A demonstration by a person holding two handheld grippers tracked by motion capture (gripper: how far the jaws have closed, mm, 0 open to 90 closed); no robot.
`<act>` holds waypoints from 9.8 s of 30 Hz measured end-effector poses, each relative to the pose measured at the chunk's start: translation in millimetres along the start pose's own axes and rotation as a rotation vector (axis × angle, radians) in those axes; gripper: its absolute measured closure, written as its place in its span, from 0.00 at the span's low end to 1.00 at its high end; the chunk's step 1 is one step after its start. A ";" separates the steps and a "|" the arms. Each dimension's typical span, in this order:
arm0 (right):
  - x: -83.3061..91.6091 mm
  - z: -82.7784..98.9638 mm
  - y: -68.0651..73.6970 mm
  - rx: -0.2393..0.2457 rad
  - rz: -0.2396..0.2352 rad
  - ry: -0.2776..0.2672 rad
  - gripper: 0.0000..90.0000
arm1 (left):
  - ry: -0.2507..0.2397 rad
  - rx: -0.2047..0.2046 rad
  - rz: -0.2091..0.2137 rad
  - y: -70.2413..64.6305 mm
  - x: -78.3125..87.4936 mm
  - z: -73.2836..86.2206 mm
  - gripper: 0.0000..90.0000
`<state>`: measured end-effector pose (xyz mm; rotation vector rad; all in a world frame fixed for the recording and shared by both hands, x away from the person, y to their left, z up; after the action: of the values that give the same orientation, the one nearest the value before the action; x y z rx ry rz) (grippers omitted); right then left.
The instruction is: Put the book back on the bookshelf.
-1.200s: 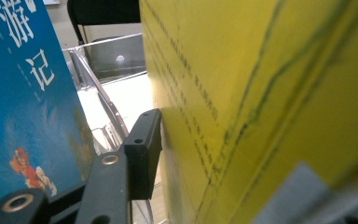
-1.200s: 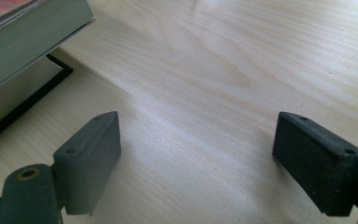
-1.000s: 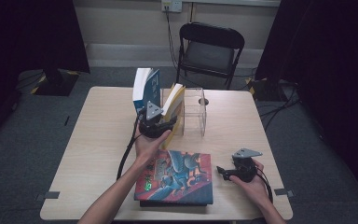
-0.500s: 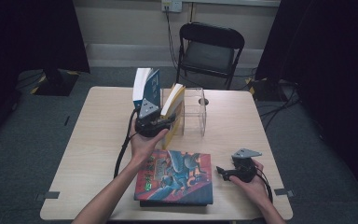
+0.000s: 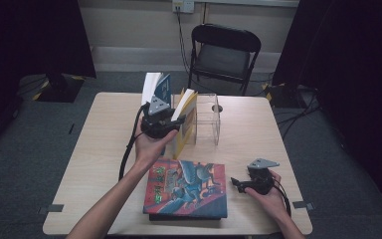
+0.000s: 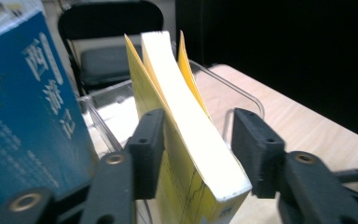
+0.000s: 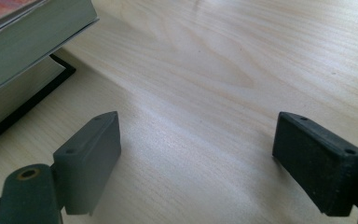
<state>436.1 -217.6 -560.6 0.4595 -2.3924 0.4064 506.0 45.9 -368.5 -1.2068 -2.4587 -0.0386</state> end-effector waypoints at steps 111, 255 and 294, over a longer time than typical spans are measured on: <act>0.7 -0.1 3.6 0.016 -0.022 -0.004 0.17 | 0.652 0.419 -0.219 67.2 -81.4 -24.4 0.84; 0.6 -0.3 3.9 0.017 -0.022 -0.004 0.16 | 0.321 0.162 -0.130 15.6 -68.4 42.8 0.76; 0.4 -0.5 4.0 0.020 -0.022 -0.005 0.16 | 0.298 0.174 -0.022 1.8 -84.8 34.4 0.69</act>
<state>434.4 -213.9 -560.6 0.4962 -2.3877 0.4203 542.1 -10.2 -431.2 -1.0195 -2.1680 -0.0095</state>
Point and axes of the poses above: each handheld gripper's, and its own axes: x roughly backward along the jaws, z roughly out of its underside, y roughly to its left, the point moved 9 cm from there along -x, roughly forward along the jaws, and after that the axes turned 14 degrees about z, right-handed, at the moved point
